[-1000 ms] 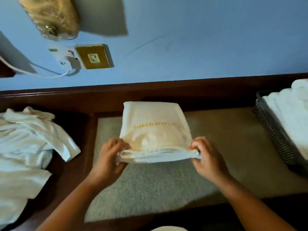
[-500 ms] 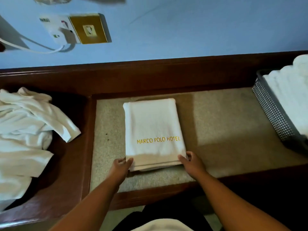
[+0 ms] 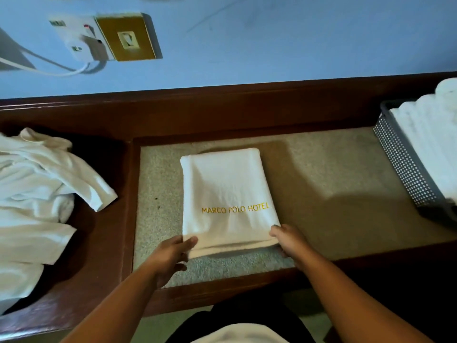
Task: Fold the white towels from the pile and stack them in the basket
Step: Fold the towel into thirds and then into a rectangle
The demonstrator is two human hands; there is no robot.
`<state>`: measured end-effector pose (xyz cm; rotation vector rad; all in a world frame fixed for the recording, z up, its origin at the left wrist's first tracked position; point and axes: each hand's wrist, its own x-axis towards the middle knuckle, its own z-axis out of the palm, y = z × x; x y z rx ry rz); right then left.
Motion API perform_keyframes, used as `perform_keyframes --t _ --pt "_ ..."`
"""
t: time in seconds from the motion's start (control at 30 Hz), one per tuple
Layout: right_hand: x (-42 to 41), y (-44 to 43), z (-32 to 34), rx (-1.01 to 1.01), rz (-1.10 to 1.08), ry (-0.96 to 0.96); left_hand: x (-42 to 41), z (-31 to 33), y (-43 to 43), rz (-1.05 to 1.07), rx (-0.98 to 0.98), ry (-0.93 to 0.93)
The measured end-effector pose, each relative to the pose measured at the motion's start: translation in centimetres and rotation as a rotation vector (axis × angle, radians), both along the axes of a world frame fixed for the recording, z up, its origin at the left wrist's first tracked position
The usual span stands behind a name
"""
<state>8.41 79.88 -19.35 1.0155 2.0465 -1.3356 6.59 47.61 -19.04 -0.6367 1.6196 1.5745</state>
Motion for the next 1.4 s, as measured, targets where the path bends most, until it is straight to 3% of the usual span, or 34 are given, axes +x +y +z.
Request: perform_keyframes --t 0.07,0.13,0.2,0.27,0.33,0.4,0.47,0.5,0.53,0.6,0.63,0.67,0.8,0.87,0.9,0.97,1.0,1.03,1.13,1.2,1.23,1.3,1.37,1.4 --pt "1.0 0.0 0.1 0.068 0.149 -0.142 0.9 -0.8 -1.2 -0.225 -0.188 0.021" --pt "2.3 -0.3 -0.9 0.278 0.262 -0.2 2.1 -2.2 -1.6 -0.327 -0.459 0.089" --pt "3.2 -1.1 -1.6 0.467 0.251 -0.028 2.7 -2.2 -1.0 -0.274 -0.712 0.282" --pt "3.6 -2.5 -1.6 0.584 0.381 0.267 2.6 -1.2 0.6 -0.25 -0.842 0.609" --pt "3.6 -3.9 -1.8 0.653 0.626 0.483 2.3 -0.1 2.7 -0.376 -0.824 0.933" --pt "2.9 -4.8 -2.4 0.655 0.92 0.606 1.6 -0.5 4.3 -0.668 -0.757 1.09" --pt "2.0 -4.8 -3.9 0.645 1.076 0.544 0.6 -2.0 4.7 -0.998 -0.78 1.033" --pt "1.5 -4.5 -4.7 0.675 1.013 0.454 0.1 -3.0 4.5 -1.094 -0.838 0.932" --pt "0.9 -4.3 -5.0 0.717 0.853 0.328 -0.5 -3.6 4.4 -1.114 -0.895 0.776" --pt "-1.6 -3.7 -4.7 0.731 0.474 0.062 -2.3 -3.5 4.7 -0.822 -0.954 0.57" --pt "-2.9 -3.6 -4.2 0.741 0.379 0.042 -3.3 -3.0 5.0 -0.642 -0.98 0.581" --pt "-4.3 -3.5 -3.7 0.784 0.384 0.142 -4.4 -2.4 5.4 -0.552 -0.998 0.636" --pt "-8.6 -3.6 -2.6 0.765 0.971 0.653 -8.6 -2.2 5.6 -0.732 -0.932 1.006" --pt "-9.9 -2.8 -4.4 0.83 1.001 0.578 -10.6 -4.2 4.8 -0.905 -0.908 1.066" --pt "-11.1 -2.2 -5.3 0.861 0.831 0.41 -11.9 -5.5 4.4 -0.89 -0.98 0.988" --pt "-13.7 -1.8 -5.0 0.824 0.369 0.14 -14.4 -5.8 4.2 -0.468 -1.094 0.629" --pt "-15.2 -1.8 -4.8 0.82 0.291 0.164 -16.2 -5.7 4.3 -0.242 -1.092 0.522" --pt "-16.4 -2.0 -4.3 0.87 0.345 0.285 -17.6 -5.0 4.5 -0.165 -1.11 0.547" --pt "-18.5 -3.3 -3.2 0.793 0.844 0.746 -19.1 -3.9 5.2 -0.558 -0.986 1.034" --pt "-18.5 -3.0 -4.3 0.727 1.15 0.851 -18.4 -4.5 5.7 -0.83 -0.822 1.32" --pt "-18.6 -2.5 -5.4 0.756 1.166 0.796 -17.9 -5.6 5.6 -0.935 -0.81 1.327" --pt "-19.2 -1.3 -6.8 0.822 0.803 0.505 -17.2 -7.8 5.1 -0.866 -0.965 1.063" --pt "-20.5 -0.4 -6.6 0.788 0.414 0.249 -18.2 -7.7 5.4 -0.358 -1.036 0.552" --pt "-20.7 -0.3 -6.0 0.795 0.37 0.252 -18.9 -7.0 5.7 -0.156 -1.003 0.409"
